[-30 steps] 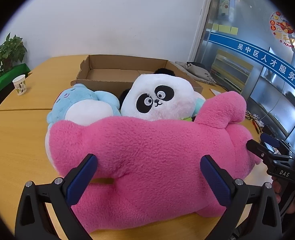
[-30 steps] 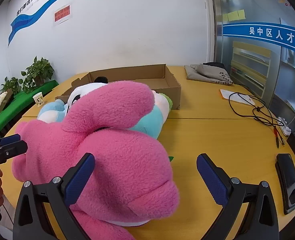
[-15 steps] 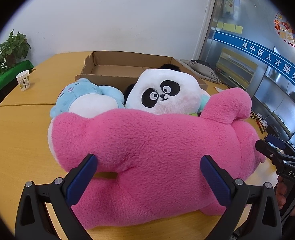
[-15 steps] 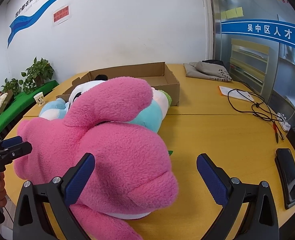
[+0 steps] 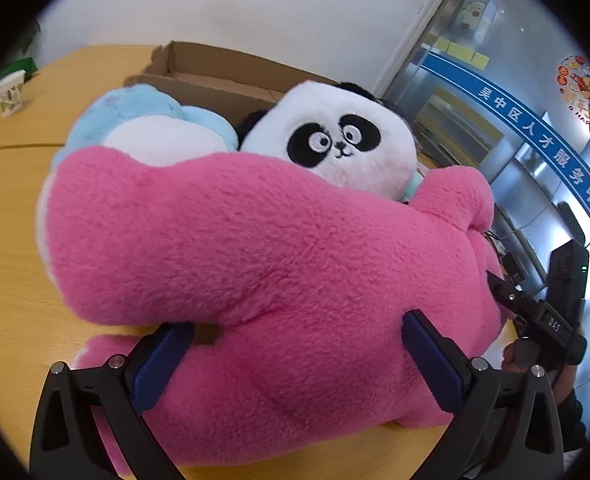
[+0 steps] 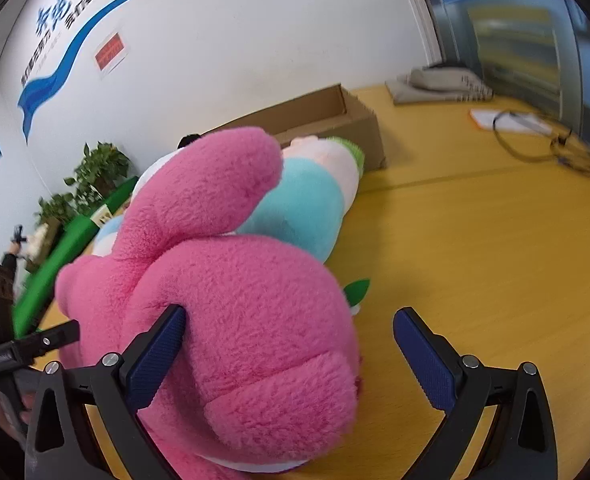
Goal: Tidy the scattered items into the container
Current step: 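Close both grippers on the pink bear's body, then lift the pink bear with both grippers and carry it over the box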
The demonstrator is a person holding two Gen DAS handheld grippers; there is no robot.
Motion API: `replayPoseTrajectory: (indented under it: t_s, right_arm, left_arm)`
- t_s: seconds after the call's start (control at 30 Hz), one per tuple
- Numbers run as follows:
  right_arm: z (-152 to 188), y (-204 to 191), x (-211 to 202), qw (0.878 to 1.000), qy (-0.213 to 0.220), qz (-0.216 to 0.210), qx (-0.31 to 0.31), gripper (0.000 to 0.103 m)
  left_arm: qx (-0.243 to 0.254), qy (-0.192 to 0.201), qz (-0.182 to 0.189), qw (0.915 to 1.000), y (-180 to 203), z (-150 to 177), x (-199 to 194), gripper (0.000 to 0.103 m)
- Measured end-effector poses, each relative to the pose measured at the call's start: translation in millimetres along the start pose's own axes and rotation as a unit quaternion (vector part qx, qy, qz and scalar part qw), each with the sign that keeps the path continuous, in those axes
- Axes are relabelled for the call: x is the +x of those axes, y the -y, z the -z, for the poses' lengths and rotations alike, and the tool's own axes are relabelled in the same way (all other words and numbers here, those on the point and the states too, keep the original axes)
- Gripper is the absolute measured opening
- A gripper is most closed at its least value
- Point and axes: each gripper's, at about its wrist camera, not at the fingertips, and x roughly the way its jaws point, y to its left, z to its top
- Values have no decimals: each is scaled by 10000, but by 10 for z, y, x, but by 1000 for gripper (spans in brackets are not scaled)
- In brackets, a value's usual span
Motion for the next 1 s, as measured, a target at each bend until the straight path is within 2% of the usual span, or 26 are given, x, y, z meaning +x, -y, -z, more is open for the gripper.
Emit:
replayPoseTrajectory:
  t_s: [0.07, 0.13, 0.23, 0.33, 0.4, 0.5, 0.63, 0.77, 0.87, 1.0]
  right_arm:
    - [32, 59, 40, 9996, -153, -207, 114, 103]
    - [46, 95, 33, 9990, -185, -396, -84, 103]
    - [66, 156, -24, 9969, -188, -667, -359, 103]
    - [120, 172, 55, 9955, -366, -872, 29, 103]
    - [167, 125, 120, 9925, -472, -1114, 195, 103]
    - [235, 0, 103, 9937, -310, -1071, 59, 103]
    - [248, -60, 14, 9937, -203, -1096, -95, 88]
    - [264, -144, -140, 9949, 70, -978, -249, 78]
    - [257, -216, -317, 9939, 325, -1009, -314, 76]
    - [77, -390, -542, 9909, 669, -1029, -551, 75]
  left_arm:
    - [62, -76, 137, 9999, 5, 10, 29, 102]
    - [92, -163, 346, 9992, -8, 6, 24, 99]
    - [154, -198, 560, 9981, -5, 21, 6, 87]
    - [183, -154, 481, 9986, 34, 37, 0, 80]
    - [180, -154, 466, 9986, 47, 36, -22, 71]
    - [342, -112, 407, 9985, 90, 62, -97, 61]
    - [479, 53, 313, 9983, 174, 110, -196, 53]
    - [560, 215, 342, 9976, 226, 126, -322, 50]
    - [694, 411, 356, 9961, 309, 89, -498, 48]
    - [935, 813, 351, 9917, 451, -94, -820, 48]
